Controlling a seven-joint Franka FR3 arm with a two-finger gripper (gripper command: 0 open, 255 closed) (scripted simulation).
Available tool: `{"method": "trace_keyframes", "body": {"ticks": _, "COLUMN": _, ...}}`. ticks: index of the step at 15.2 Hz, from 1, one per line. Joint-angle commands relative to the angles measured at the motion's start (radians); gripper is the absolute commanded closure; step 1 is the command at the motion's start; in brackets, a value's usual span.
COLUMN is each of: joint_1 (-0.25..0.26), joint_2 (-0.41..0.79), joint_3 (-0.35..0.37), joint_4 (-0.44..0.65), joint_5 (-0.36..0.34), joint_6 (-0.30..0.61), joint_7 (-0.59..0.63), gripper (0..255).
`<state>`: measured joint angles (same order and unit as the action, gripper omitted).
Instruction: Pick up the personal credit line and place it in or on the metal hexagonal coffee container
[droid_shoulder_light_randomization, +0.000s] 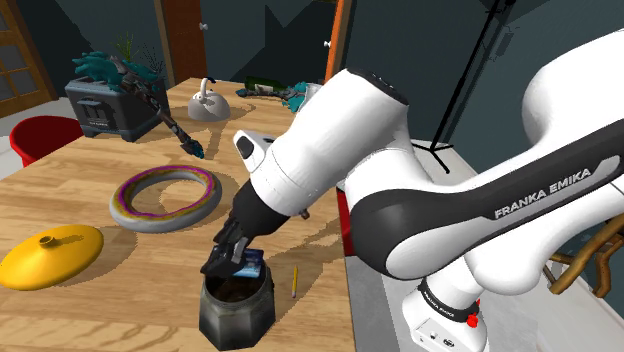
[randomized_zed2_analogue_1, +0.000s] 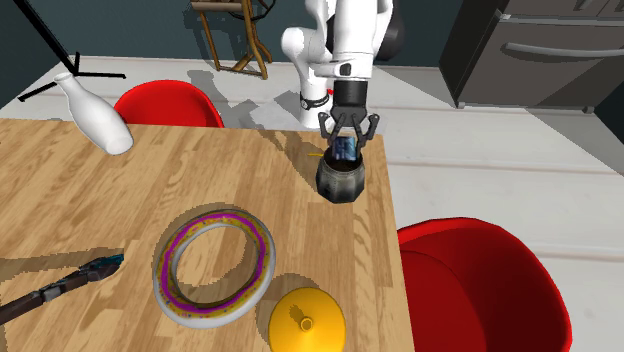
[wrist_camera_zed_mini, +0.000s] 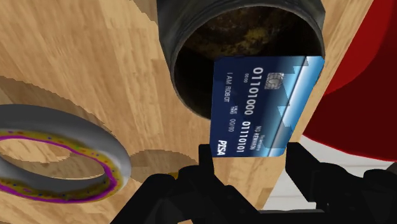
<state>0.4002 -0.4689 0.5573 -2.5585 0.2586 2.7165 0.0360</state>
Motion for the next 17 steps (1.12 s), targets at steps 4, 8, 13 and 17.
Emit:
{"method": "trace_keyframes", "body": {"ticks": 4, "joint_1": -0.012, "joint_2": 0.045, "joint_3": 0.028, "joint_4": -0.045, "joint_5": -0.005, "joint_6": 0.090, "joint_7": 0.010, "gripper": 255}}
{"method": "trace_keyframes", "body": {"ticks": 8, "joint_1": -0.012, "joint_2": 0.045, "joint_3": 0.028, "joint_4": -0.045, "joint_5": -0.005, "joint_6": 0.090, "joint_7": 0.010, "gripper": 255}}
{"method": "trace_keyframes", "body": {"ticks": 13, "joint_1": -0.012, "joint_2": 0.045, "joint_3": 0.028, "joint_4": -0.045, "joint_5": -0.005, "joint_6": 0.090, "joint_7": 0.010, "gripper": 0}}
{"method": "trace_keyframes", "body": {"ticks": 17, "joint_1": -0.012, "joint_2": 0.045, "joint_3": 0.028, "joint_4": -0.045, "joint_5": -0.005, "joint_6": 0.090, "joint_7": 0.010, "gripper": 0}}
